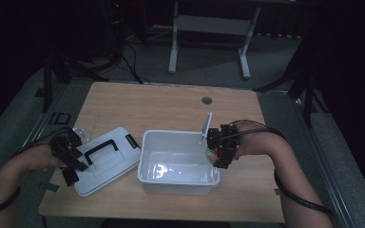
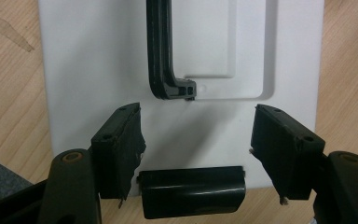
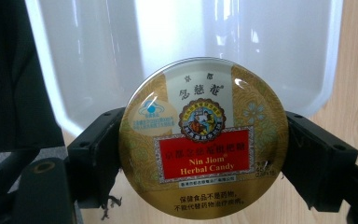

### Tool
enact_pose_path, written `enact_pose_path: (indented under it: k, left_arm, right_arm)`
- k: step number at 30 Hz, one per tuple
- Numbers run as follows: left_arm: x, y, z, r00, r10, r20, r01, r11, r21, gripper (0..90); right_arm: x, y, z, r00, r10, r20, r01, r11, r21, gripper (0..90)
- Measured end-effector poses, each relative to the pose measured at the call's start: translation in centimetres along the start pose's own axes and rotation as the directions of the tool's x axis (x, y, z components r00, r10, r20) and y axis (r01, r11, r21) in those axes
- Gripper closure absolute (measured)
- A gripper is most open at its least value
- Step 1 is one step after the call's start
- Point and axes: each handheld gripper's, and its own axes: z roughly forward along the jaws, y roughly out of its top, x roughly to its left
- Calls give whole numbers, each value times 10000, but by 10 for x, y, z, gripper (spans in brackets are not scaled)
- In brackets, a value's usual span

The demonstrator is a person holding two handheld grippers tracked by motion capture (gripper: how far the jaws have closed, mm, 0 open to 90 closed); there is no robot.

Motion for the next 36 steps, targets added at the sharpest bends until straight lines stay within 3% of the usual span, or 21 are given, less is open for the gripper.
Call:
enact_pose_path:
  k: [17, 36]
  left_arm:
    - [1, -1, 2, 10000, 46, 45, -47, 10000, 57, 332]
    - [1, -3, 2, 9999, 51, 95, -51, 10000, 19, 332]
  right_arm:
    - [-7, 36, 45, 9972, -614, -434, 622, 9979, 191, 202]
    - [3, 65, 101, 9868, -1230, -1049, 1338, 9856, 1033, 201]
